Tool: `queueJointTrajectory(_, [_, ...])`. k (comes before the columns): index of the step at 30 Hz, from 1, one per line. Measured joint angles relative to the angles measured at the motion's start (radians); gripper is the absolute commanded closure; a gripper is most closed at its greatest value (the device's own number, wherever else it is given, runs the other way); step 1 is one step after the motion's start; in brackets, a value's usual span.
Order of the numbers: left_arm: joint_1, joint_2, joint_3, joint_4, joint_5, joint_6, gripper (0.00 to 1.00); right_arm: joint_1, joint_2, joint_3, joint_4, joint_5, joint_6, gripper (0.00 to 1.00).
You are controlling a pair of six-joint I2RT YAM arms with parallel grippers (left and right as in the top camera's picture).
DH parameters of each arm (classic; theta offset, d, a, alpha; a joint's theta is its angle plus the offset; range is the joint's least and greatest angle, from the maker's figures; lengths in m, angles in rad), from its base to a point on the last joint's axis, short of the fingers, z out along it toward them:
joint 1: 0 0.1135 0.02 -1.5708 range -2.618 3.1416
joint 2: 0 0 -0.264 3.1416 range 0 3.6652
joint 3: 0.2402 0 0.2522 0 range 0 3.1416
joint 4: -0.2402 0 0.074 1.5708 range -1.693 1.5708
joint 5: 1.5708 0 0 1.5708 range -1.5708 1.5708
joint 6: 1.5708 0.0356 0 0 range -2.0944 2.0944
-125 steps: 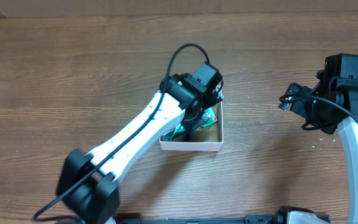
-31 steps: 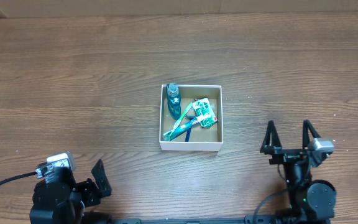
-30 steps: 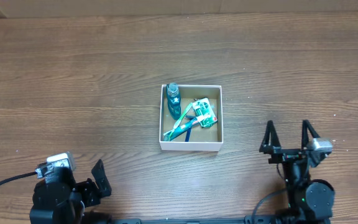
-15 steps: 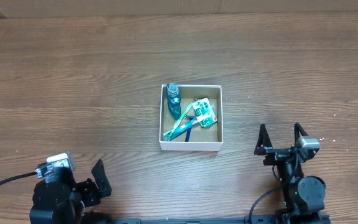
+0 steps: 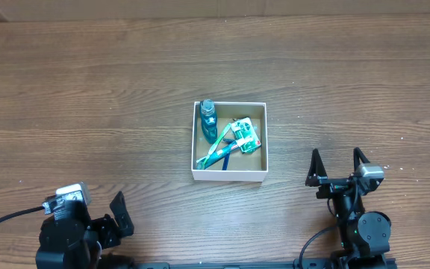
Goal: Pack container
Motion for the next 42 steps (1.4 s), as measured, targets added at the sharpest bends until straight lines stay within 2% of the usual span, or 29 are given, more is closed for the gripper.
queueJointTrajectory(6, [0.0,-0.028,-0.043,0.043,-0.002,0.001,0.0,0.0,0.0,0.0,0.0,0.0,0.0,0.0])
queueJointTrajectory(12, [0.002,-0.2,-0.333,0.303,0.019,0.066,0.0,0.0,0.0,0.0,-0.001,0.0,0.0,0.0])
queueJointTrajectory(15, [0.002,-0.277,-0.504,0.508,0.046,0.13,0.0,0.0,0.0,0.0,-0.001,0.0,0.0,0.0])
queueJointTrajectory(19, [0.002,-0.334,-0.717,0.988,0.08,0.25,0.0,0.0,-0.001,0.0,-0.001,-0.001,0.0,0.0])
queueJointTrajectory(22, [0.002,-0.339,-0.813,1.217,0.088,0.325,0.0,0.0,-0.001,0.0,-0.001,-0.001,0.0,0.0])
queueJointTrajectory(23, [0.002,-0.34,-0.842,1.25,0.092,0.351,0.0,0.0,-0.001,0.0,-0.001,-0.001,0.0,0.0])
queueJointTrajectory(28, [0.006,-0.341,-0.873,1.136,0.12,0.41,0.0,0.0,-0.001,0.0,-0.001,-0.001,0.0,0.0])
queueJointTrajectory(42, [0.014,-0.341,-0.873,1.135,0.159,0.425,0.0,0.0,-0.001,0.0,-0.001,0.0,0.0,0.0])
